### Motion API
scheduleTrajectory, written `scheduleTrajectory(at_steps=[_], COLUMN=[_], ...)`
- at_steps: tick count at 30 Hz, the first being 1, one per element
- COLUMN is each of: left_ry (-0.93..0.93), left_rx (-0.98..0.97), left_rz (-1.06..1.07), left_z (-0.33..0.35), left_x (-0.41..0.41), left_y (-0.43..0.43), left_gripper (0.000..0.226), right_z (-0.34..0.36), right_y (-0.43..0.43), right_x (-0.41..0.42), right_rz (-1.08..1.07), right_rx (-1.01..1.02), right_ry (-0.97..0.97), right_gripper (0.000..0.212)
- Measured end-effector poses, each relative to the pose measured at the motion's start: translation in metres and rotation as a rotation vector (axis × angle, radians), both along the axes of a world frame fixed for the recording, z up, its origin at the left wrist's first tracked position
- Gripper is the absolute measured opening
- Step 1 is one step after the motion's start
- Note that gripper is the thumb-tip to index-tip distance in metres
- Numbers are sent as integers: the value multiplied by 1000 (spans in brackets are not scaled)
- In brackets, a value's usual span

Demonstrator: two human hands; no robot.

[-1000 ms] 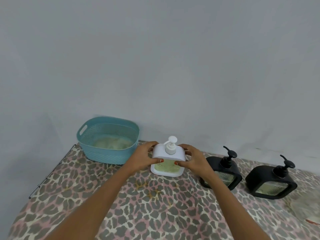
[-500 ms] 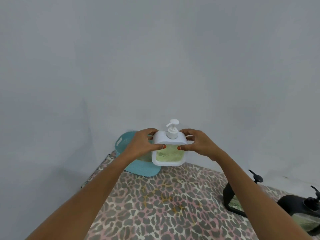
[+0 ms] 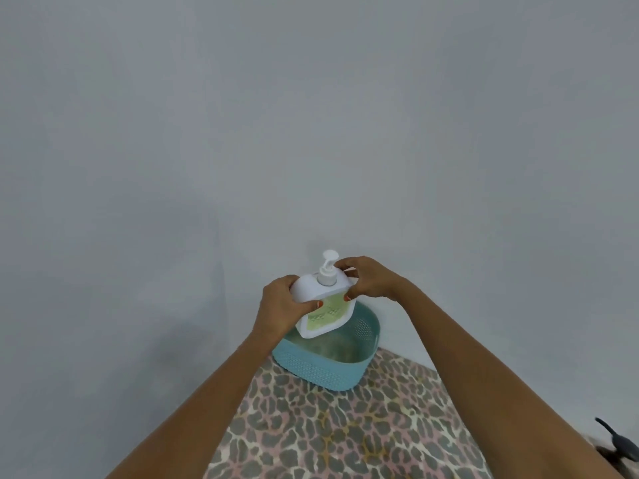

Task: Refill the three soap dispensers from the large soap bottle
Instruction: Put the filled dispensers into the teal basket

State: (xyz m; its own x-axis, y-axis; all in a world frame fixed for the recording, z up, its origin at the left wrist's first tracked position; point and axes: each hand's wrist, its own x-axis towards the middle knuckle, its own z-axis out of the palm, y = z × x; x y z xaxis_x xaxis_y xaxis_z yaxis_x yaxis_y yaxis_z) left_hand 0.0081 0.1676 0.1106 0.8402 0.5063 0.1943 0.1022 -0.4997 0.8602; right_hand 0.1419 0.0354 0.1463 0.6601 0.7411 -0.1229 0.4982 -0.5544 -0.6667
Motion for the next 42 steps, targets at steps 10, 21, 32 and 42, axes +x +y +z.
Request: scheduleTrajectory(at_steps=[10,21,32,42], left_ry=[106,116,85,-106], left_rx=[172,140,56,152], left_rz=[288,311,302,251], left_z=[-51,-76,-78,-60], left_x=[3,9,4,-25], left_y=[5,4,-7,-38], left_gripper=[51,56,61,39], right_z=[-59,-91,-105,-91], right_y=[56,72,56,-21], right_x=[18,18,0,-44], right_rz=[83,110,-21,-292], right_rx=[-120,-189,47,251], right_ry=[-183,-281,-359,-226], right_gripper=[55,57,67,43])
